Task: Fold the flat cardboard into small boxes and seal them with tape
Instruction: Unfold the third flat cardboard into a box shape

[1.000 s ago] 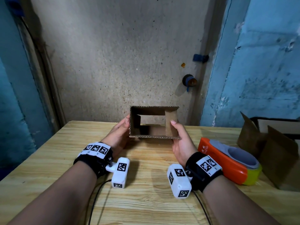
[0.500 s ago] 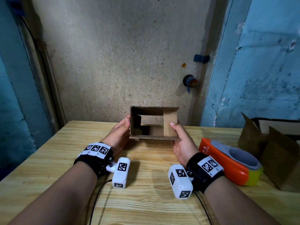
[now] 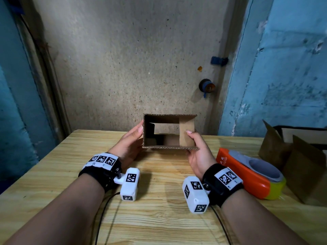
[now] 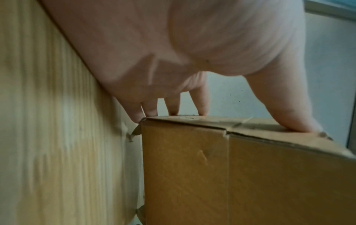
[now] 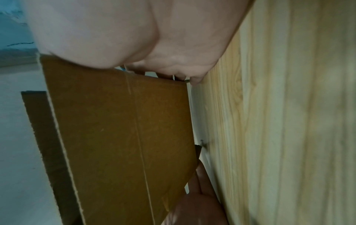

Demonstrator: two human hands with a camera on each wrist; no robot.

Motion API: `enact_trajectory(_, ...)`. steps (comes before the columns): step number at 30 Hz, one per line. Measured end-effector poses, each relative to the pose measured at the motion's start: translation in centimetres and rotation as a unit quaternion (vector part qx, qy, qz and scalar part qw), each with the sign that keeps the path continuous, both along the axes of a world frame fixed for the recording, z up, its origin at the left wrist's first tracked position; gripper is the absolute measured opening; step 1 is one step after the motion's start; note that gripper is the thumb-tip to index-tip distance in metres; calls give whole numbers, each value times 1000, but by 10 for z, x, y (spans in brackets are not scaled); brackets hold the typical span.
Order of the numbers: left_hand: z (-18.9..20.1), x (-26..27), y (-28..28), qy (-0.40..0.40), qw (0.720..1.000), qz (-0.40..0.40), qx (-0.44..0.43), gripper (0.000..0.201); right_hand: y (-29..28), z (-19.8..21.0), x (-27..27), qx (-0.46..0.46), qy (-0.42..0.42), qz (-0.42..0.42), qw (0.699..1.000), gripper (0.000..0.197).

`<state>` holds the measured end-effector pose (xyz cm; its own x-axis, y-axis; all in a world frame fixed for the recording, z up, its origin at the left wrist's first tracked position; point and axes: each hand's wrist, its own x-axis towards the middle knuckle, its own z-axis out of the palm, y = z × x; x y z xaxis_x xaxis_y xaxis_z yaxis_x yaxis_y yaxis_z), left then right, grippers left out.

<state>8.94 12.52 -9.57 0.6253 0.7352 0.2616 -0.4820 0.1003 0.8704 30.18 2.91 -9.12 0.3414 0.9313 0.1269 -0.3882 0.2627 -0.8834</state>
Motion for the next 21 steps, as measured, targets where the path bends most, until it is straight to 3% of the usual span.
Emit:
enact_trajectory(4,1,0,1,0,1000,28,-4,101,2,-1,1,-3,4,-4,1000,40)
enact_trajectory(8,0,0,0,-7,999,39,2,93,4,-4,2,1,1,-2,1000,40)
enact_trajectory(11,1,-1,-3,-10,999,38,-1,92,6,-6,1,-4,-1,-2,1000,53)
enact_trajectory(16,3,-1,-8,-2,999,40,-3,99,5,-5,2,0,-2,4,1000,37)
enact_trajectory(21,2,2,-8,-17,999,50,-9,112,6,-6,1,3,-13,8,1000,67)
